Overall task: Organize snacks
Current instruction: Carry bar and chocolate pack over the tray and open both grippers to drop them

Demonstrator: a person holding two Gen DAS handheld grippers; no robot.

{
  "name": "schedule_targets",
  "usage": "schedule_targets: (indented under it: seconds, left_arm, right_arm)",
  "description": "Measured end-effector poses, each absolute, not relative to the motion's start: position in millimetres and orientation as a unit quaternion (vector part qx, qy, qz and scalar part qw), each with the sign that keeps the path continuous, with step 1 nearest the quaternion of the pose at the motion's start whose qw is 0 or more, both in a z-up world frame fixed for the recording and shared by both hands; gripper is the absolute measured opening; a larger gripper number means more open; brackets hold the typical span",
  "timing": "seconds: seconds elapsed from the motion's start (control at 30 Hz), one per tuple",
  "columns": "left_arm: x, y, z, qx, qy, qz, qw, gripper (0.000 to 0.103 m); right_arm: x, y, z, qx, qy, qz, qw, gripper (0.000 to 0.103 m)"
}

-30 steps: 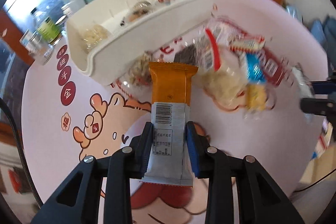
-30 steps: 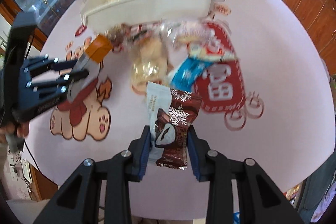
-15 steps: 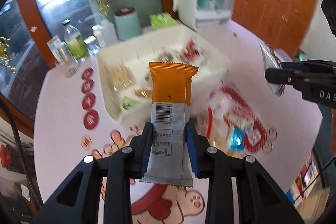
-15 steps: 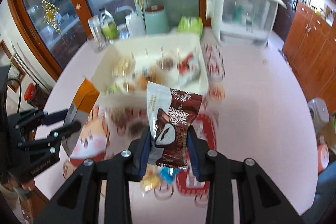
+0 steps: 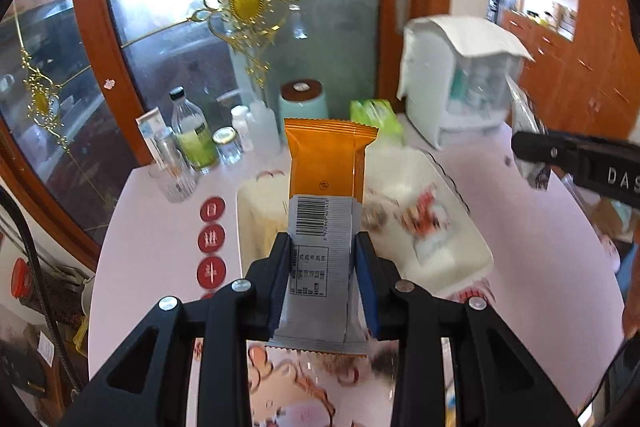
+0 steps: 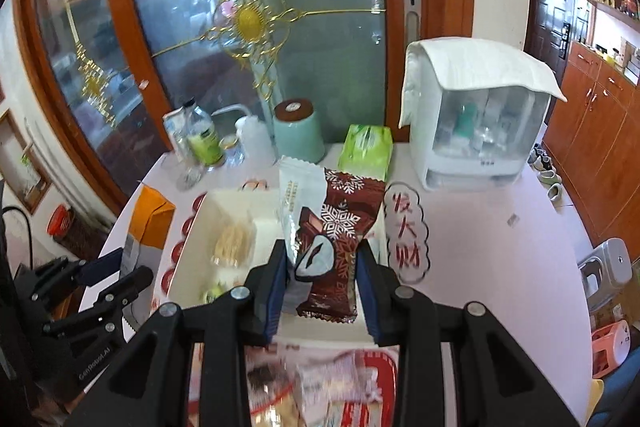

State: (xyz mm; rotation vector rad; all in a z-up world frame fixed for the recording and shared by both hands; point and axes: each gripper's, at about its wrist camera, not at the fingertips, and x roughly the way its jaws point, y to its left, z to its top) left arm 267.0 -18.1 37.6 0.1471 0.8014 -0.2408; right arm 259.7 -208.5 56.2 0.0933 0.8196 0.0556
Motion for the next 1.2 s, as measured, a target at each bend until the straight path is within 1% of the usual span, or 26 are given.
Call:
schedule_targets:
  seconds: [0.2,0.57,0.6,0.63,0.67,0.7,0.73,0.9,1.2]
  left_arm:
    - [309,-26,32,0.055,0.392,-0.092,0.914,0.03]
    - [343,-35,-4,0.059,0.426,-0.057,0.901,0.03]
    - [345,-35,-7,0.061,0.429,-0.053,0.9,0.033]
    - [347,-34,-10,0.062,0.433,-0.049,0.898,0.048]
    - [350,-34,-15,0.062,0.443,-0.049,0.893,0.078]
    - [350,-34,-18,0.06,0.447,-0.046,0.891,0.088]
    - [351,-32,-20,0.058,0.446,-0.044,0.892,0.094]
    - [349,-30,-31,0.06,0.459,-0.051,0.885,0.094]
    - [334,-32,-35,0.065,0.464,-0.063,0.881,0.094]
  right_arm:
    - [302,-212,37,0.069,0.418,0.019,0.906,0.033]
    - [333,-204,-4,0.067,0.461,0.021,0.885,0.034]
    - [336,-203,-8,0.068,0.468,0.024,0.881,0.035]
    - [338,-202,-12,0.068,0.475,0.027,0.877,0.035]
    - [340,-201,-15,0.068,0.48,0.028,0.874,0.035]
    - [342,-200,-19,0.066,0.487,0.031,0.87,0.036]
    - [342,-200,-22,0.065,0.491,0.031,0.868,0.036]
    - [341,-200,-34,0.056,0.502,0.025,0.863,0.05]
    - [331,-210,-42,0.07,0.513,0.023,0.855,0.05]
